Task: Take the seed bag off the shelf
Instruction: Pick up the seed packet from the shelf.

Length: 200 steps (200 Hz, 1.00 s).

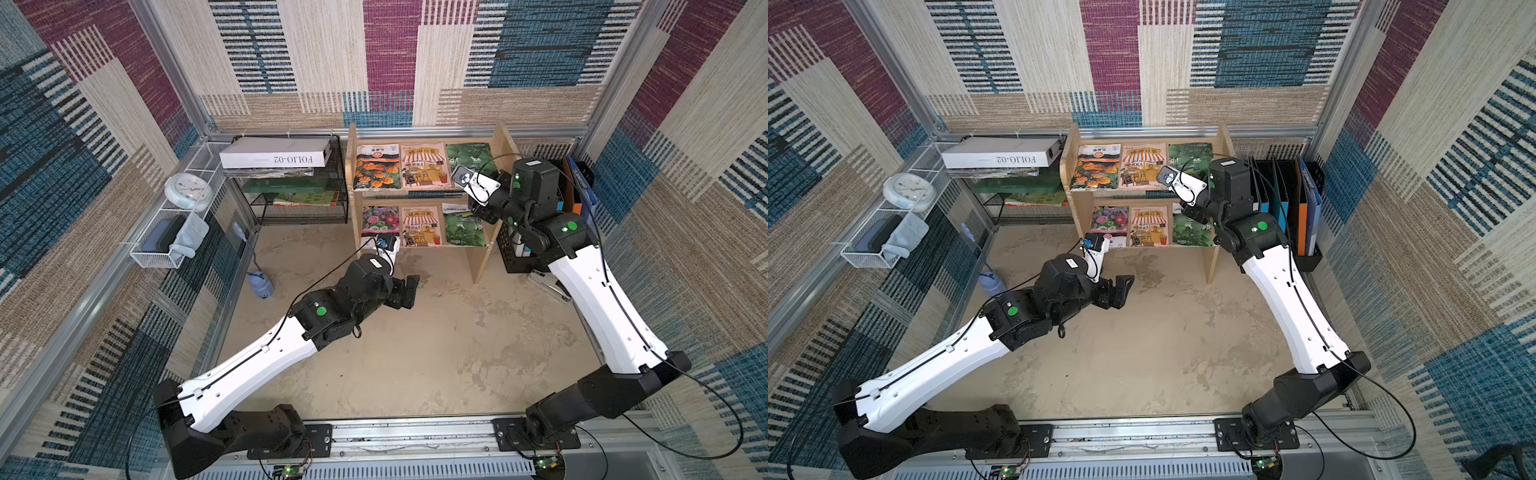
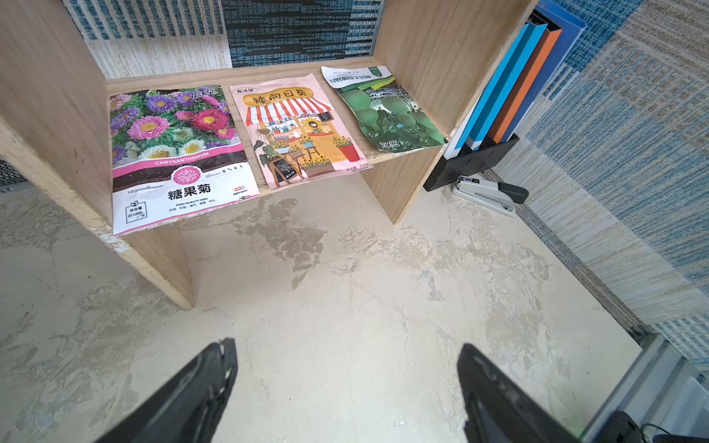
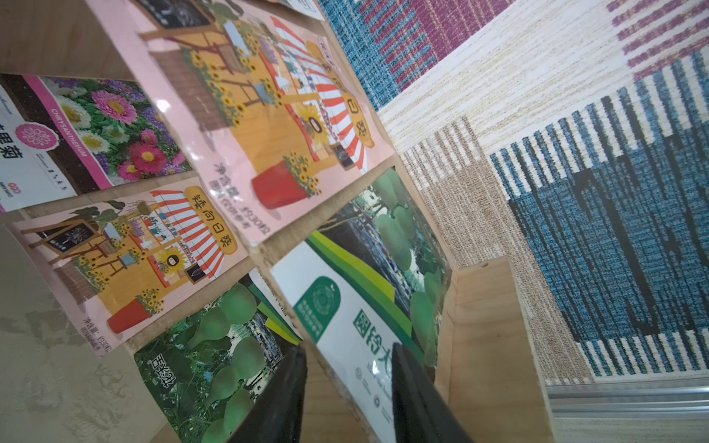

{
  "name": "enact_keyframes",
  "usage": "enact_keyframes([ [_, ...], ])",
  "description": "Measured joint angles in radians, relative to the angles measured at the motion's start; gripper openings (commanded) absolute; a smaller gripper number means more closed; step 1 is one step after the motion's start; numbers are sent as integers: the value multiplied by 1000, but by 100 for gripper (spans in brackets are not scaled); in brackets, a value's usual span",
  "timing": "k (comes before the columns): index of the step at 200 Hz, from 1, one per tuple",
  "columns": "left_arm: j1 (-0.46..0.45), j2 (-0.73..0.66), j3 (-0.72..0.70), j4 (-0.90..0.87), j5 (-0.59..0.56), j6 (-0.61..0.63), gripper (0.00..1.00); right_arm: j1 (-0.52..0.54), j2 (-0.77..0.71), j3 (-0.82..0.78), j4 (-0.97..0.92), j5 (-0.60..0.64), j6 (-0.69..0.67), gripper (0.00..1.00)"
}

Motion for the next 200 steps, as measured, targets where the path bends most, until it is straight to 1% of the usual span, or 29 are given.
enact_keyframes([
  [66, 0, 2, 0, 2, -1, 0, 95, -1, 32, 0, 11, 6, -11, 41],
  [87, 0, 2, 0, 2, -3, 1, 95, -1, 36, 0, 11, 6, -13, 37],
  [95, 0, 2, 0, 2, -3, 2, 95, -1, 36, 0, 9, 4, -14, 33],
  [97, 0, 2, 0, 2, -3, 2, 95, -1, 36, 0, 8, 3, -14, 31],
  [104, 0, 2, 0, 2, -3, 4, 95, -1, 36, 0, 3, -2, -17, 15],
  [107, 0, 2, 0, 2, -3, 4, 95, -1, 36, 0, 2, -3, -20, 6],
  [110, 0, 2, 0, 2, -3, 4, 95, -1, 36, 1, 2, -6, -28, 0],
  [132, 0, 5, 0, 3, -3, 4, 95, -5, 36, 7, 52, -3, -21, 0],
  [200, 0, 14, 4, 3, -3, 8, 95, -6, 43, 2, 71, 2, -29, 0],
])
